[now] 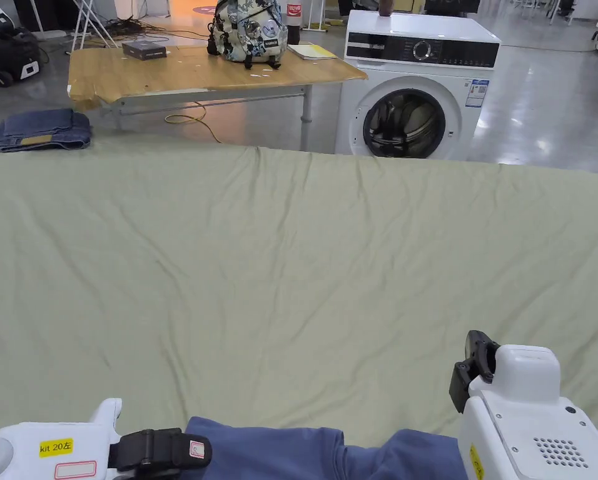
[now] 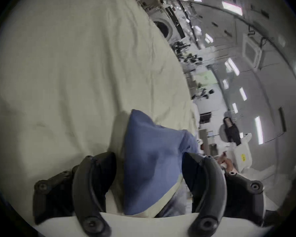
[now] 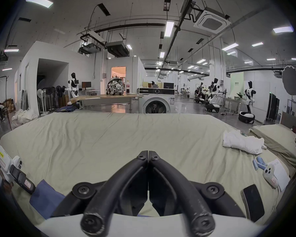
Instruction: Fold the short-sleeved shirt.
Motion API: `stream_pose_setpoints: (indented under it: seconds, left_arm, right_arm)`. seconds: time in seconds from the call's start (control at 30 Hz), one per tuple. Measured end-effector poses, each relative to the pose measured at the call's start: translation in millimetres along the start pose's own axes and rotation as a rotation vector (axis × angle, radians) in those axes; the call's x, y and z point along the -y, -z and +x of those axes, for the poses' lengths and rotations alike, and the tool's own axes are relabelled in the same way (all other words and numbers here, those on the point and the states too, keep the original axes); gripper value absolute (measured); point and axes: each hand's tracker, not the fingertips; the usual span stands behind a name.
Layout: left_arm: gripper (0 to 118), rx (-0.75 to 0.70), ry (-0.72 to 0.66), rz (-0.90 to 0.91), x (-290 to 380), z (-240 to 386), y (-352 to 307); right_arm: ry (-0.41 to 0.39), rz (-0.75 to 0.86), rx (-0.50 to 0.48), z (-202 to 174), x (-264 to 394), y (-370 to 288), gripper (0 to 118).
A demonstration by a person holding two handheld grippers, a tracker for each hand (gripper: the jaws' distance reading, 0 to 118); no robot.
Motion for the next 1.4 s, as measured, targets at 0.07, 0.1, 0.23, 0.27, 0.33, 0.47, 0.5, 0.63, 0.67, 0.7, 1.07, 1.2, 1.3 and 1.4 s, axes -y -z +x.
stream_pose_setpoints:
  seconds: [0.07, 0.1, 0.23, 0.27, 0.33, 0.47, 0.5, 0.63, 0.67, 0.7, 1.07, 1.2, 1.3, 1.4]
  left_arm:
    - [38, 0.021, -0.029, -0.027, 1.0, -5.5, 7.6]
    - [34, 0.008, -0.028, -0.039, 2.3, -7.1, 13.1]
    - [11, 0.024, -0.056, -0.023, 4.6, -19.6, 16.7]
    - [6, 0.02, -0.094, -0.017, 4.4, -22.3, 13.8]
    - [3, 0.014, -0.066, -0.023, 6.0, -15.0, 9.0]
    - [3, 0.031, 0.006, 0.018, 5.9, 10.6, -8.8]
    - [3, 0.035, 0.021, 0.033, 4.7, 17.9, -14.9]
    - [3, -0.008, 0.061, 0.076, -4.8, 44.3, -51.2]
    - [3, -0.022, 0.062, 0.096, -8.0, 50.6, -60.4]
    - [3, -0.049, 0.081, 0.111, -10.8, 59.3, -71.1]
    - [3, -0.228, 0.219, 0.086, -6.5, 157.7, -75.3]
    - [3, -0.242, 0.249, 0.042, -1.9, 182.2, -50.1]
    - [3, -0.243, 0.272, 0.009, 3.3, 198.4, -28.2]
    - [3, -0.233, 0.283, -0.025, 6.5, 211.6, -4.2]
  right_arm:
    - [-0.003, -0.001, 0.001, 0.6, -0.4, -0.4, 0]
    - [-0.003, -0.001, 0.002, 1.0, -0.4, -0.6, 0]
    - [0.003, -0.002, 0.007, 2.1, -0.7, -1.1, 0]
    - [0.003, -0.003, 0.008, 2.5, -0.8, -1.3, 0]
    - [0.001, -0.005, 0.01, 3.0, -1.2, -1.5, 0]
    - [-0.003, -0.005, 0.013, 5.4, -2.5, -1.9, 0]
    - [-0.004, -0.005, 0.014, 6.1, -2.8, -1.9, 0]
    - [-0.007, -0.005, 0.015, 8.9, -4.1, -1.8, 0]
    - [-0.008, -0.004, 0.015, 9.3, -4.3, -1.9, 0]
    - [-0.009, -0.004, 0.015, 9.7, -4.6, -2.0, 0]
    - [-0.001, -0.008, 0.002, 8.0, -2.8, -1.0, 0]
    - [0.004, -0.009, 0.003, 9.0, -1.6, -1.9, 0]
    - [0.005, -0.013, 0.004, 10.5, -0.6, -2.4, 0]
    - [0.004, -0.016, 0.006, 12.8, 1.3, -3.0, 0]
